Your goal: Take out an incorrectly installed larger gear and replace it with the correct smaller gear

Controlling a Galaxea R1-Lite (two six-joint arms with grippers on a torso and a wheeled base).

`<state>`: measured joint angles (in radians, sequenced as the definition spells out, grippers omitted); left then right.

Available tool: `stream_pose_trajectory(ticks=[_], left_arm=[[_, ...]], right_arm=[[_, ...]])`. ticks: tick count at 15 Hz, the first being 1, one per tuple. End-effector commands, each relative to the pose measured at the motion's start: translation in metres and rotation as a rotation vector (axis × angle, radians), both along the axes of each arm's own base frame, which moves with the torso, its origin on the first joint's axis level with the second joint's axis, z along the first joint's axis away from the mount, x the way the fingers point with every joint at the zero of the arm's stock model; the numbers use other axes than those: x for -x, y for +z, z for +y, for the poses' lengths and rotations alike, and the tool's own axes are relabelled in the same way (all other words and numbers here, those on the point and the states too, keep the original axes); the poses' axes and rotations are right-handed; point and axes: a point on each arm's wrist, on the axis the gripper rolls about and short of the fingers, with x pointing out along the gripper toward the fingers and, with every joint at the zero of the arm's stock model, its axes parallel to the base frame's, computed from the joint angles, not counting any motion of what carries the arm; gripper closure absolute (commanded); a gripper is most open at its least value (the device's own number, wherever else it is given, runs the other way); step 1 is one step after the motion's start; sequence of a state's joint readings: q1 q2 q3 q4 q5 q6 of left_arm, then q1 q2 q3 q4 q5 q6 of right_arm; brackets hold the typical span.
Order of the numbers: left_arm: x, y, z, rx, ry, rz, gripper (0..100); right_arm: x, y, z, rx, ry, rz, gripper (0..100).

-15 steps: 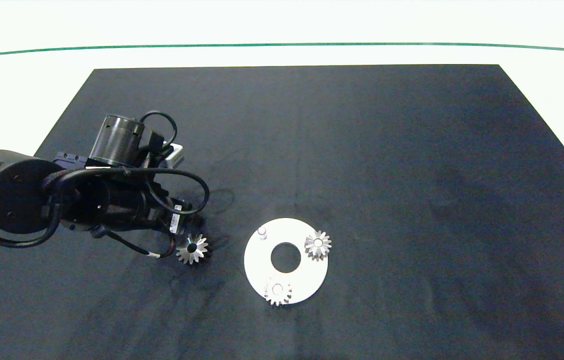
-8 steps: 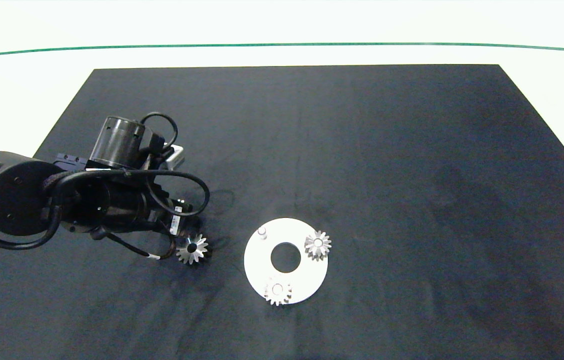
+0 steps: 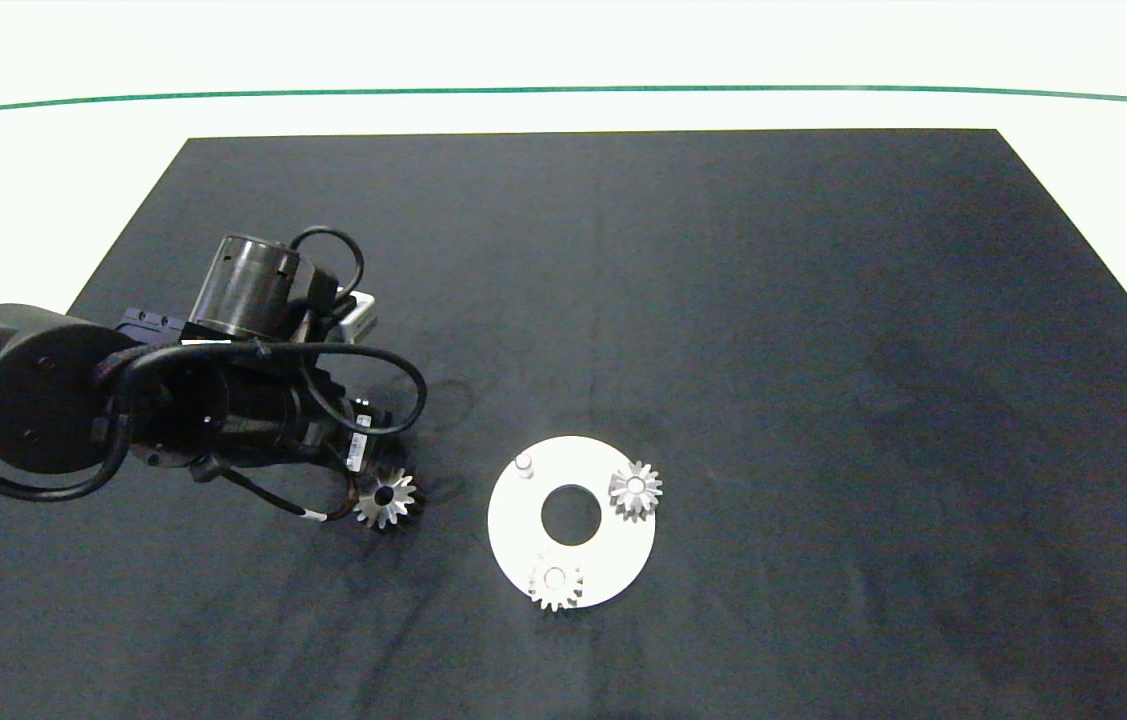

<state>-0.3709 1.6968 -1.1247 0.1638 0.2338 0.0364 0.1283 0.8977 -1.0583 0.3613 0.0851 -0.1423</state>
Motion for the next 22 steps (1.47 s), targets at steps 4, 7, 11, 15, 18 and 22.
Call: stream_pose_trajectory(ticks=[4,7,11,15,18,22], left_arm=[[0.001,0.001,0.0,0.0,-0.002,-0.001,62],[0.003,0.002,0.001,0.001,-0.002,-0.004,68],[0.011,0.002,0.003,0.008,-0.007,-0.002,72],[0.025,0.015,0.0,0.024,-0.033,-0.044,72],[0.044,0.022,-0.011,0.037,-0.1,-0.062,72],[0.069,0.024,-0.053,0.071,-0.258,-0.061,72]], right_arm=[[0.0,0.0,0.0,0.001,0.001,0.003,0],[0.0,0.0,0.0,0.0,0.001,0.0,0],[0.0,0.001,0.0,-0.001,0.001,-0.01,0],[0.0,0.001,0.0,-0.001,0.001,-0.01,0],[0.0,0.001,0.0,-0.001,0.001,-0.012,0],[0.0,0.001,0.0,-0.001,0.0,-0.009,0]])
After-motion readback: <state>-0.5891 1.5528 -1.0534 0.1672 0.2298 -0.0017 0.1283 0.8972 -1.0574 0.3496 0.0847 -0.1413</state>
